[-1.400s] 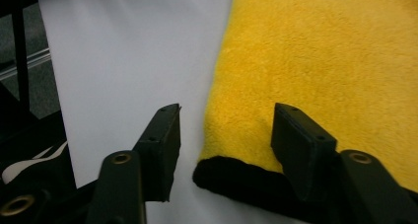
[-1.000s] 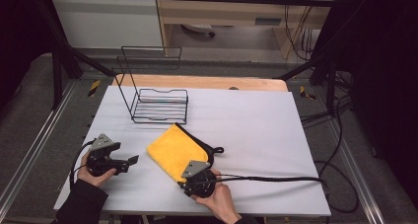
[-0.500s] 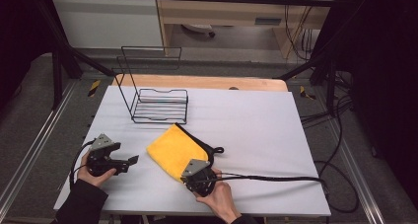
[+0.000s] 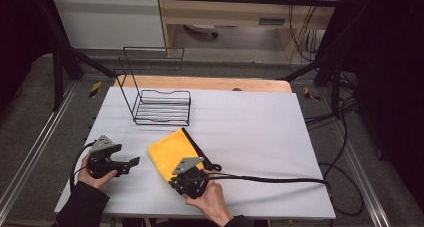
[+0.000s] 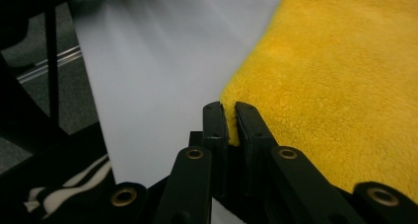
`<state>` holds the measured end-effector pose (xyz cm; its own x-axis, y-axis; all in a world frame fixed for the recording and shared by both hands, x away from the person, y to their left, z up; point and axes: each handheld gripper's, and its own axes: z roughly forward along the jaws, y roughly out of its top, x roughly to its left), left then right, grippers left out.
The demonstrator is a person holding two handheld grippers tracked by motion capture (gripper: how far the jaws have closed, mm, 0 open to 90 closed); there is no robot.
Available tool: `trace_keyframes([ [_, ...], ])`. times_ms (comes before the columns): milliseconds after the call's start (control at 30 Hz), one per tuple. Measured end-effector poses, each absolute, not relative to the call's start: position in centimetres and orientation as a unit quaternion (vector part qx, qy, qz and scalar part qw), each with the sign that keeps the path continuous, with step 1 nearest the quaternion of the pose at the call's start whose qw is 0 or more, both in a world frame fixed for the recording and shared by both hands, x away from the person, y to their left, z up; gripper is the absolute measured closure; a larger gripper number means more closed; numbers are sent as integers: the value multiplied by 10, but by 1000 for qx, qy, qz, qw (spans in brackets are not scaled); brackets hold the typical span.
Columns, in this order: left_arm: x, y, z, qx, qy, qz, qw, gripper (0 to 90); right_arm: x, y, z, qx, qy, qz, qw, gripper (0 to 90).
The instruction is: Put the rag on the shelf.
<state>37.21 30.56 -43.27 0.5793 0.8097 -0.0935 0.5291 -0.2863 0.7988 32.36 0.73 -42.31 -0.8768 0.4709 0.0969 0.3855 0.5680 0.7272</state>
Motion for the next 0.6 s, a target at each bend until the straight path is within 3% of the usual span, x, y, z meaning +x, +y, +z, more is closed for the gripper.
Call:
trace_keyframes([
  [167,372,306,-433,785,426,167,418,87,323,26,-430,257,881,395,34,797],
  [300,371,306,-432,785,425,167,419,87,327,22,-430,251,881,399,29,567],
  [333,371,306,-432,785,425,167,419,87,327,22,-430,251,881,399,29,567],
  [367,372,306,-432,785,425,167,419,87,330,14,-422,246,880,404,46,505],
  [600,372,305,-433,785,426,166,418,88,362,-48,-407,322,845,413,105,454],
])
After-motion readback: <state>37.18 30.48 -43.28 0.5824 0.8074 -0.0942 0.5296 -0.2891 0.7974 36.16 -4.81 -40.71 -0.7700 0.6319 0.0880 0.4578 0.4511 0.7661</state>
